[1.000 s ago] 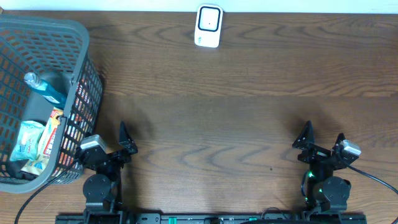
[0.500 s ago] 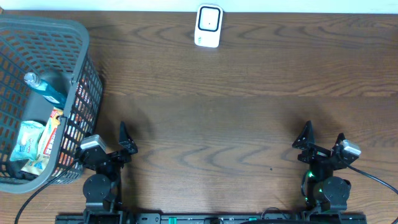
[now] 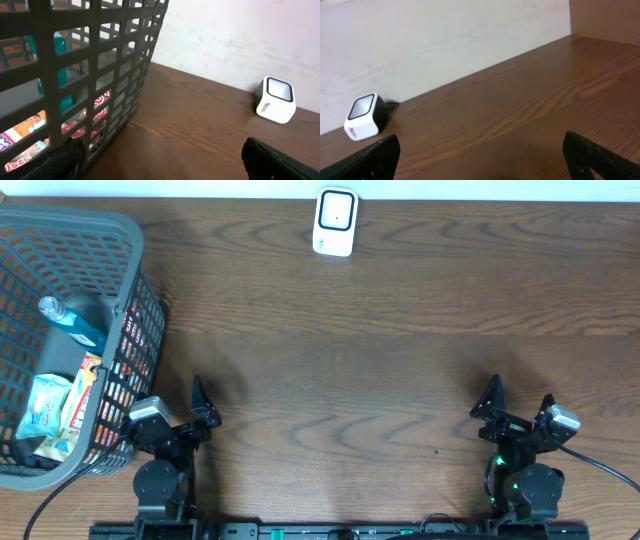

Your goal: Scan the item barcode

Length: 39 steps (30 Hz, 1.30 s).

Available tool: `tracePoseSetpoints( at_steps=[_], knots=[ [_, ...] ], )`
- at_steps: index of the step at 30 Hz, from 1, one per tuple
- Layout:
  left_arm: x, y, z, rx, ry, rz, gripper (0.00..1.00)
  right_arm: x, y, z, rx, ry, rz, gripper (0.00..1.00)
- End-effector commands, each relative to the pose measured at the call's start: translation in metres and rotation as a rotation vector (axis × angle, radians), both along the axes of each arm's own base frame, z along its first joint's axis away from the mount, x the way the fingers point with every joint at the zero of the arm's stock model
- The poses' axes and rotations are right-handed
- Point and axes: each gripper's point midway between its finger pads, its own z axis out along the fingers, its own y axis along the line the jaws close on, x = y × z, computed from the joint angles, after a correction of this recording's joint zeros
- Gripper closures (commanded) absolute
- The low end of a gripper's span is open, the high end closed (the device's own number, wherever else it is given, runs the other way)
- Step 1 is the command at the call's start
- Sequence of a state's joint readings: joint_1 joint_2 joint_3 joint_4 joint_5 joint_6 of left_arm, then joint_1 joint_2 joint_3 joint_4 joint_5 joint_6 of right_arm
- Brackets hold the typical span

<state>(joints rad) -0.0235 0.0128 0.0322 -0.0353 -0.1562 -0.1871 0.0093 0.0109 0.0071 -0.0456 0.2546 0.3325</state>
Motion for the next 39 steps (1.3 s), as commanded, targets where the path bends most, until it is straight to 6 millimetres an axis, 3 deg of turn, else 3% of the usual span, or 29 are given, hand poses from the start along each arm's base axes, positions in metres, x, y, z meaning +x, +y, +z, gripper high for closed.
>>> tracePoseSetpoints(
  at_steps=[1, 39],
  knots=[
    [-0.0002, 0.0015, -0.0164, -0.010, 0.037, 0.011, 0.02, -0.0003, -0.0006, -0.0006, 0.003, 0.001, -0.002, 0.01],
    [-0.0015, 0.0079, -0.0152, -0.005, 0.032, 0.048, 0.02, -0.0003, -0.0006, -0.0006, 0.003, 0.001, -0.002, 0.01]
  ],
)
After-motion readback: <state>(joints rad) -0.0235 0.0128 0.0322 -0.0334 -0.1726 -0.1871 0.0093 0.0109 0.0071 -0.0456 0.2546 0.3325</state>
